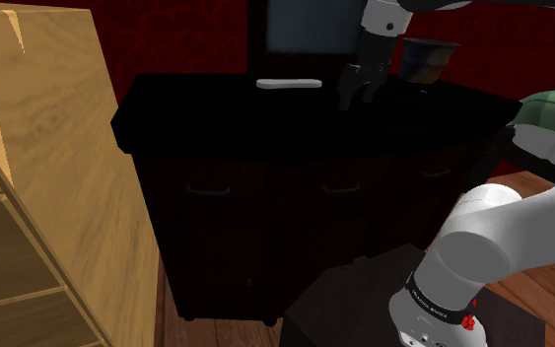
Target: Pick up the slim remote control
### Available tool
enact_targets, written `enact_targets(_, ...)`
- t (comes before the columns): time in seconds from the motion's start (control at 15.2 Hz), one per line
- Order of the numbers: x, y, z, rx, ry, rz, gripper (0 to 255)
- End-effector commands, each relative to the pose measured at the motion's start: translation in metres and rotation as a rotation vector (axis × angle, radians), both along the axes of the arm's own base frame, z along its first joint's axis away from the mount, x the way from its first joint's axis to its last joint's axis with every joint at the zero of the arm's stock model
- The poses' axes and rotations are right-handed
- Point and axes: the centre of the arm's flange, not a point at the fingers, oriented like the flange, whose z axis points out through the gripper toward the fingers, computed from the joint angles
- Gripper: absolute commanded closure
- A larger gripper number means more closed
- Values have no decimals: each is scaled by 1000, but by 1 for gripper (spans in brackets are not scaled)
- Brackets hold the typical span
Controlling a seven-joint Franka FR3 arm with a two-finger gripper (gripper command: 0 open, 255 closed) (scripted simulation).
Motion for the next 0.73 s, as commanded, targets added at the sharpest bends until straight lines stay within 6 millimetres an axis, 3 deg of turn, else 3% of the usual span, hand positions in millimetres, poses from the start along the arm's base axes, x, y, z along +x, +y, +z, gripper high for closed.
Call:
enact_targets(0.0,0,0,0,0,0,0,0)
enact_targets(0.33,56,-44,14,0,44,278,0)
enact_targets(0.66,123,-70,24,0,88,557,0)
